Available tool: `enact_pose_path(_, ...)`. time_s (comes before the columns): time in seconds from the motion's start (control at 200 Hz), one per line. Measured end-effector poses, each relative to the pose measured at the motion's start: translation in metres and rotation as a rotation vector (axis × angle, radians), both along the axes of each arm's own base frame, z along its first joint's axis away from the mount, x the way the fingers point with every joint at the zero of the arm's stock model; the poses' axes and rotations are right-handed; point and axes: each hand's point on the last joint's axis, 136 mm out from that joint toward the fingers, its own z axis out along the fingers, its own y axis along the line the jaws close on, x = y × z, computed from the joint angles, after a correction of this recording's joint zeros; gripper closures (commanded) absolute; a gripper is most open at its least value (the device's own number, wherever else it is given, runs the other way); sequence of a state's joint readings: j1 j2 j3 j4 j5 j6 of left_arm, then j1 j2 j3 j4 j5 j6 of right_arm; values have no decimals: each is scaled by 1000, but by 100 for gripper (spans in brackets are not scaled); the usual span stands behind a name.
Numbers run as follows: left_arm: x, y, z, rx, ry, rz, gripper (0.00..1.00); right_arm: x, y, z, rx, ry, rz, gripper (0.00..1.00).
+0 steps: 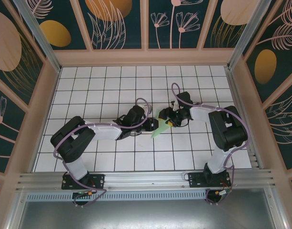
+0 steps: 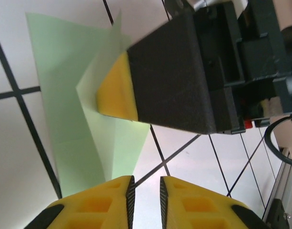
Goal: Fold a paper plane with a square sheet of paper (pick it up from the middle)
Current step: Fourth fold the wing at the center of the table.
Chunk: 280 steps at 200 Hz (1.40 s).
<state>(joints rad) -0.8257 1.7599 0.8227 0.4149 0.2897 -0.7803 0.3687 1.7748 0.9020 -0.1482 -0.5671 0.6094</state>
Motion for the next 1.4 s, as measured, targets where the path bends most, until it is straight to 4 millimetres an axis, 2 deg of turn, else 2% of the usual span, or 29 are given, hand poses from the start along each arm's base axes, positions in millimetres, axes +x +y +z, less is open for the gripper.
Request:
enact_pose_path(0.3,-2,-12,-15,18,32,-30,80,0,1,-1,-12,19,-1,37)
enact_pose_path(0.776,8,-3,-30,107,44,37,85,0,1,-1,-16,22,-4,37)
enact_pose_path(1.296,8,-1,-42,135,66,38,86,0,0,-3,-24,20,-1,37)
enact_pose_path(1.401,8,-1,-42,138,68,38,86,0,0,-3,-25,19,0,40)
